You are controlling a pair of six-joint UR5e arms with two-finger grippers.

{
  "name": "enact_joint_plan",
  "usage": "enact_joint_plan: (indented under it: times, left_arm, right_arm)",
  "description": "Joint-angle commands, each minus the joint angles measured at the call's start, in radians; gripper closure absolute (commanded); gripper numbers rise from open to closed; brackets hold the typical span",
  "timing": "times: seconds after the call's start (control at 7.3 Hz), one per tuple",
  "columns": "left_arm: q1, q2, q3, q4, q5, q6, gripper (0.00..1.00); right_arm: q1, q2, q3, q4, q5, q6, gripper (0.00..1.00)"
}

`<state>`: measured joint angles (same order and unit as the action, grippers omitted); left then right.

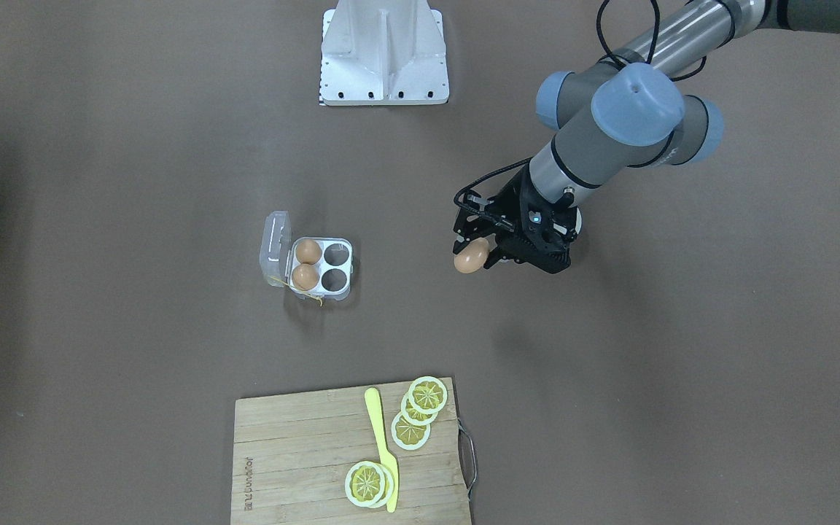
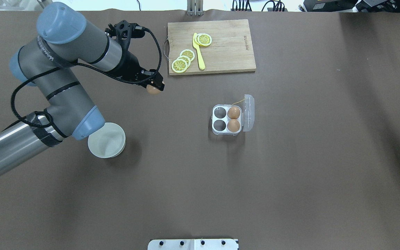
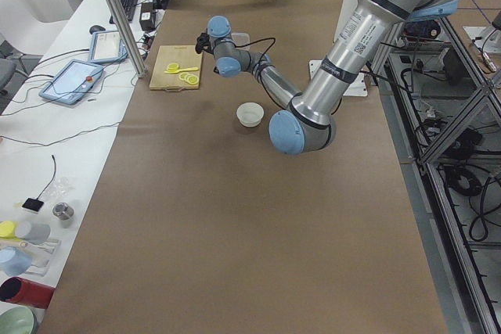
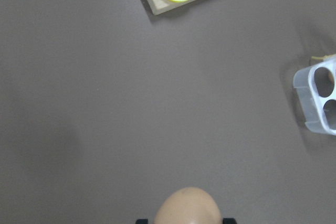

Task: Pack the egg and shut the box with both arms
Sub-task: 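Carry the held egg with the left gripper over the egg box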

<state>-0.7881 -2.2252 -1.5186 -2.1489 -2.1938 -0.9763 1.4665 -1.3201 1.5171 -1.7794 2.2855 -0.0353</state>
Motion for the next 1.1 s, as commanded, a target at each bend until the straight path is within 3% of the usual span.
enact_joint_plan:
  times: [0.0, 0.68, 0.96]
  left_arm:
    - [0.035, -0.057, 0.040, -0.090, 0.084, -0.085, 0.58]
    - [0.193, -0.100, 0.127, -0.340, 0.374, -0.220, 0.58]
    - [0.216, -0.126, 0.155, -0.342, 0.387, -0.220, 0.58]
  right_arm:
    - [0.000, 0.002, 0.000, 0.000, 0.002, 0.000, 0.00]
    - [0.000, 0.001, -0.002, 0.002, 0.002, 0.000, 0.00]
    - [0.000, 0.001, -0.002, 0.000, 0.002, 0.000, 0.00]
